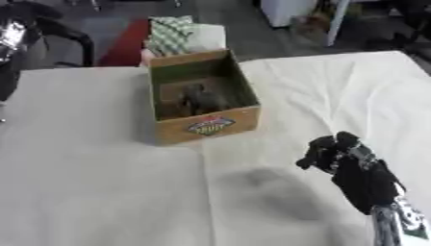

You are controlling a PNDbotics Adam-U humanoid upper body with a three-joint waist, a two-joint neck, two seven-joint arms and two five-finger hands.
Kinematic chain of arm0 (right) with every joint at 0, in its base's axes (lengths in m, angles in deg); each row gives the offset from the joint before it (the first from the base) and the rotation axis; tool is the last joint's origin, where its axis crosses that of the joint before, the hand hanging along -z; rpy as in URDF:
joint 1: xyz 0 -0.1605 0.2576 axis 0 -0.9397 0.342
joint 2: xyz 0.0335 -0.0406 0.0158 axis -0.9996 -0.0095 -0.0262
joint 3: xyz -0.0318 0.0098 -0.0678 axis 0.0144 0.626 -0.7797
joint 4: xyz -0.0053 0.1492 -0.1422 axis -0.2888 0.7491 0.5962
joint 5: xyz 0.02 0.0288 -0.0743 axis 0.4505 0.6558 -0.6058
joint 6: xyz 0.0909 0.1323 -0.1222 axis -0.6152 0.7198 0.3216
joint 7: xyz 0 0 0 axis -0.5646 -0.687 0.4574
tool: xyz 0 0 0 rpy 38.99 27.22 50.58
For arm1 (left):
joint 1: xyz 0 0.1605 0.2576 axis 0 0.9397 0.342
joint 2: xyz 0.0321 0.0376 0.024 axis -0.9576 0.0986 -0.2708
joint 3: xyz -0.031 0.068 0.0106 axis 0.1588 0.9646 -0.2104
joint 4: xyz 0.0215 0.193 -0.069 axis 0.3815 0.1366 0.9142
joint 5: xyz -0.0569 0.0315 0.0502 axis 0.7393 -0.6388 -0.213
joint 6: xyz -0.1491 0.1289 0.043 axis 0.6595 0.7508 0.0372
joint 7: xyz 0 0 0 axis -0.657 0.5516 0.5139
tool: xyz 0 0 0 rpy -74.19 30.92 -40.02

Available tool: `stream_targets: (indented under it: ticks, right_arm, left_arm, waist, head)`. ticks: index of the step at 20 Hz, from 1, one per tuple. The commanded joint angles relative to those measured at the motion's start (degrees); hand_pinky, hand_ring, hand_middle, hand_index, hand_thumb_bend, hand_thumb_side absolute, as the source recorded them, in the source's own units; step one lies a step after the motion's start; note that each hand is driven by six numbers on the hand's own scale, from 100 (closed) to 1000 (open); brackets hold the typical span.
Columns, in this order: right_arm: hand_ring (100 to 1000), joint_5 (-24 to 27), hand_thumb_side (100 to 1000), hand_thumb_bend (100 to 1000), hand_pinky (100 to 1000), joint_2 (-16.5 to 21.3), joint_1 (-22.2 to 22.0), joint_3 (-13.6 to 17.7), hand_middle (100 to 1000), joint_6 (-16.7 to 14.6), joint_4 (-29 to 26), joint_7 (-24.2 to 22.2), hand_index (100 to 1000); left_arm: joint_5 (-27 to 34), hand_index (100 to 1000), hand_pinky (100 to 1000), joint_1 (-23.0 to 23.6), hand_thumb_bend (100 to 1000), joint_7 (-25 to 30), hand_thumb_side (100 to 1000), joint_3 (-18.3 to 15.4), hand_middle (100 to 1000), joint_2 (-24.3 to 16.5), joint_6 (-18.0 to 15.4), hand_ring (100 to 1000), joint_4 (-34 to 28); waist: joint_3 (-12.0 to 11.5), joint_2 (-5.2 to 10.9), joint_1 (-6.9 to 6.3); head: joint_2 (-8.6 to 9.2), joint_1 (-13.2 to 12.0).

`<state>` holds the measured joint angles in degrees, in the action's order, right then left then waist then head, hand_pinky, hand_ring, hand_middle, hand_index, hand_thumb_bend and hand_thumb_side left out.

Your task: Pick up objects on the table and place them in the box.

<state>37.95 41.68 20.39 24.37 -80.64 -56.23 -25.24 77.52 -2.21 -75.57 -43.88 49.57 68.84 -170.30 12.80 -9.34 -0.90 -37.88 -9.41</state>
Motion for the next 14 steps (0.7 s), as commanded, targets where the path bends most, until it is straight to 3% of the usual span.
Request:
stream_targets:
  ticks: [1,4,14]
  right_arm:
    - [546,0.8,842,100,691,1.6,-0.3,0.9,539,0.0,-1.6,0.8,679]
    - [546,1.0,834,100,691,1.7,-0.6,1.0,539,0.1,-1.8,1.1,679]
    - [547,1.2,833,100,692,1.5,-0.9,1.1,539,0.1,-2.3,1.2,679]
  left_arm:
    - [2.2,690,750,1.7,100,-0.3,826,-1.1,632,3.2,2.1,631,-2.4]
    - [2.8,688,748,4.0,100,0.2,834,-1.2,629,5.9,2.9,628,-3.0]
    - [4.0,678,740,7.2,100,0.3,856,-1.1,613,7.6,3.8,619,-3.3]
  waist:
    - [-1.0,1.31,0.04]
    - [-2.4,1.69,0.14]
    - [-3.1,1.61,0.54]
  head:
    - [-1.58,0.5]
    - [-2.55,0.5]
    - [-3.59,-0.6]
